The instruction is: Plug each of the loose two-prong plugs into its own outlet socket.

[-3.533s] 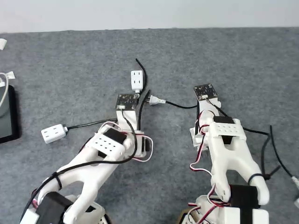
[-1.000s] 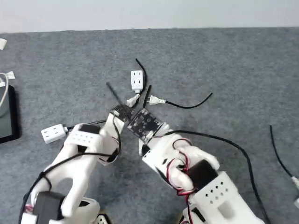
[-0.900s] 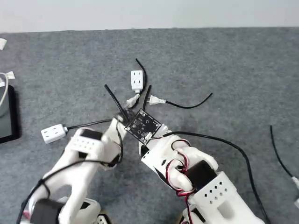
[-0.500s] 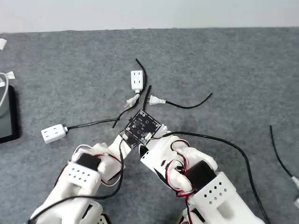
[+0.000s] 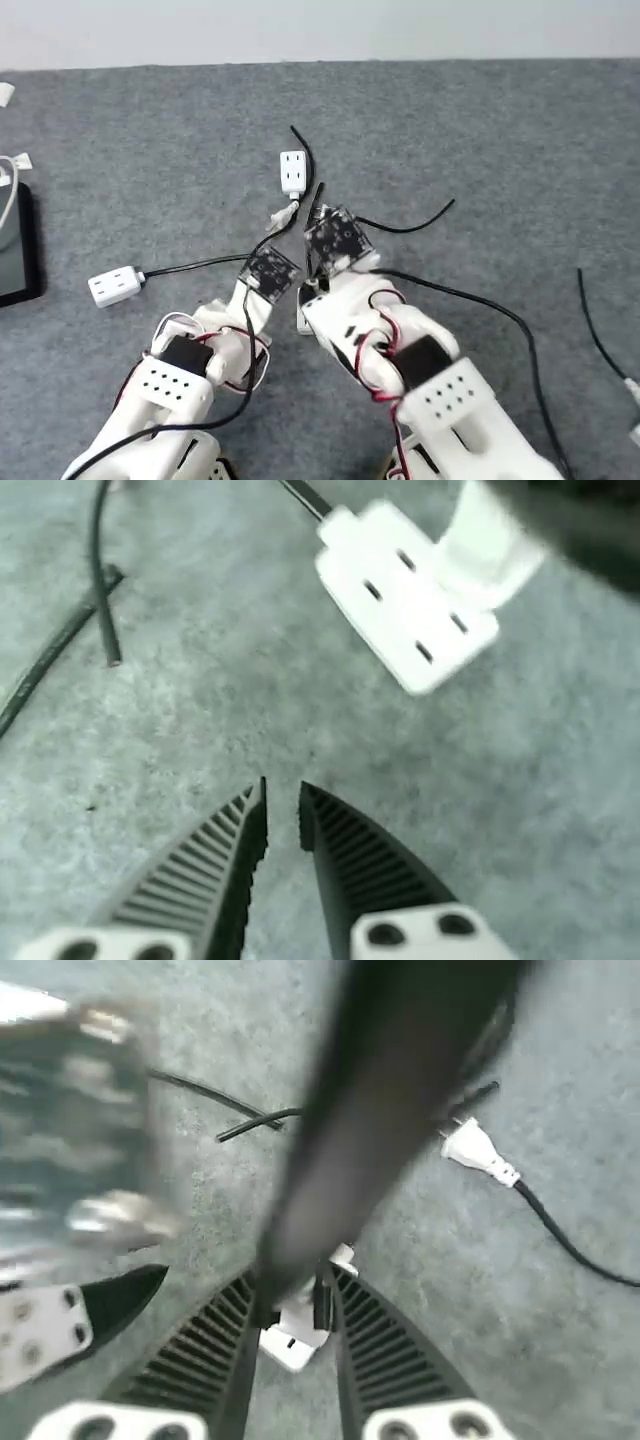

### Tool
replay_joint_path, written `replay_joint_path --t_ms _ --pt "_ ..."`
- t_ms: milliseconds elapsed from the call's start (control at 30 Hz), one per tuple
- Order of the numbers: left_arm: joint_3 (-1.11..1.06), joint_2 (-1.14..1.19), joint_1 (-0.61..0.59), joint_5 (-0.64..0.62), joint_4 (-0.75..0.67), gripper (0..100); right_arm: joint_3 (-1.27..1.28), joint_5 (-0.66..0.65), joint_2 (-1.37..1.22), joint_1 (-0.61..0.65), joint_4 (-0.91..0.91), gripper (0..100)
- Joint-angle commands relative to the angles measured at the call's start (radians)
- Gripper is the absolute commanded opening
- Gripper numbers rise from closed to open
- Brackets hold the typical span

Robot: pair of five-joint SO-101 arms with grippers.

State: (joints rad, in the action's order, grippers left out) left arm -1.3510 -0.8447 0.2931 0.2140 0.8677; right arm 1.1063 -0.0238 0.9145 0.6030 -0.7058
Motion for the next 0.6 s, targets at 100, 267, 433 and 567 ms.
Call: replay_joint_path --t_ms 100,267,433,567 --pt "0.012 -0.018 -0.107 -0.118 -0.133 1 -0.011 0.029 -0.166 -0.021 0.189 0.8" --pt "0.008 -0.018 -0.144 -0.132 -0.167 1 -0.012 0.068 -0.217 -0.042 0.237 0.8" --pt "0.007 -0.018 -0.141 -0.130 -0.167 1 -0.009 0.074 -0.259 -0.039 0.246 0.8" --pt "0.007 -0.018 -0.144 -0.127 -0.166 1 -0.008 0.075 -0.311 -0.035 0.286 0.8"
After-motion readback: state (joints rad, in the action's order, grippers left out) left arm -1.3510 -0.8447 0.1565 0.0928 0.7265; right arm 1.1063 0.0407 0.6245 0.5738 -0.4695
